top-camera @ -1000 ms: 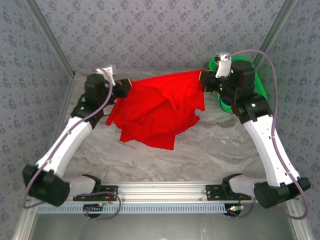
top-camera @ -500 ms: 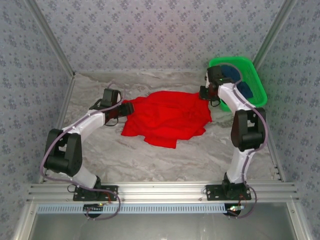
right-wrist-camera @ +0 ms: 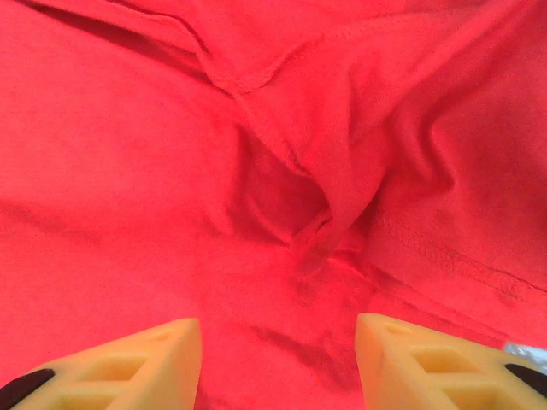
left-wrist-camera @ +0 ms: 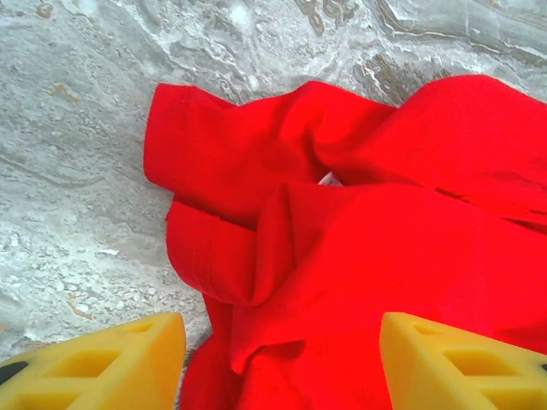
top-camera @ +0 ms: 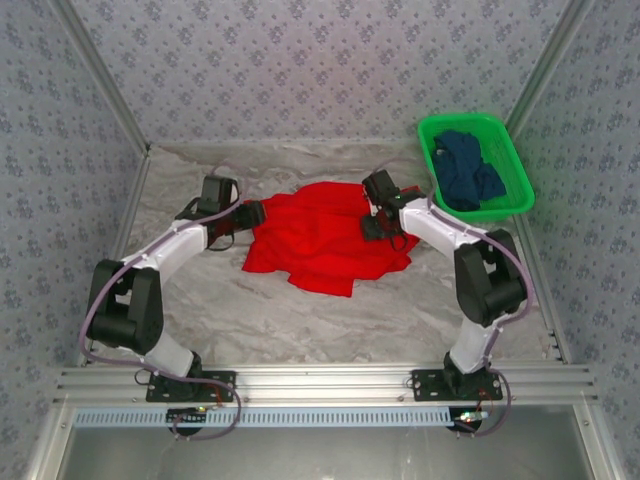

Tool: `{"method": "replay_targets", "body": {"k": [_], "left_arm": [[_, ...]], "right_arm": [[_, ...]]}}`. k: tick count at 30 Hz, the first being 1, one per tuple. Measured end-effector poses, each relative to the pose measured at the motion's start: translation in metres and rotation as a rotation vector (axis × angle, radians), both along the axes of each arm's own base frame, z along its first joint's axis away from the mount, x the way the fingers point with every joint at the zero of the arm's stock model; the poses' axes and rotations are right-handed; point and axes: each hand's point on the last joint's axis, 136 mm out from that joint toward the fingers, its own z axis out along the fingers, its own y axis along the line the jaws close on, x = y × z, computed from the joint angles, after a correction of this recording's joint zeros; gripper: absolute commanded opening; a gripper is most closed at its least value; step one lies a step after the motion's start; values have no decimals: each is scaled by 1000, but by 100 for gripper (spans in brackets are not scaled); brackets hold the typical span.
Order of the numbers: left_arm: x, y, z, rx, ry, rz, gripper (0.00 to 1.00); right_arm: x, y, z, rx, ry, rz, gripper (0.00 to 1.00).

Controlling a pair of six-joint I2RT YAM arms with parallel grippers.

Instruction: Fold the inside-out t-shirt

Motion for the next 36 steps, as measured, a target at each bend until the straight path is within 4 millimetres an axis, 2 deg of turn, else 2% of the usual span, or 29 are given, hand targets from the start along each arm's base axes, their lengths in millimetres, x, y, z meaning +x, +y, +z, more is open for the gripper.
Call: {"method": "replay_targets", "body": {"k": [4, 9, 12, 16, 20, 23, 27, 36], "left_arm": [[5, 9, -1, -4, -2, 27, 63], [14, 25, -8, -12, 4, 74, 63], [25, 36, -16, -31, 26, 110, 64], [45, 42, -30, -82, 63, 131, 65], [45, 32, -44, -142, 106, 116, 67], [42, 24, -48, -179, 120, 104, 66], [40, 15, -53, -234, 130, 101, 54], [25, 4, -66, -309, 163, 117, 10]], "right_arm": [[9, -12, -30, -27, 45, -41, 46], [29, -18, -44, -25, 44, -76, 13], [37, -20, -38, -20, 18, -90, 4], [41, -22, -23, -14, -20, -96, 0], [44, -22, 2, 2, -73, -96, 0], [45, -22, 13, 10, -96, -93, 0], [44, -23, 13, 8, -94, -92, 0], [46, -29, 15, 2, -91, -99, 0]]}}
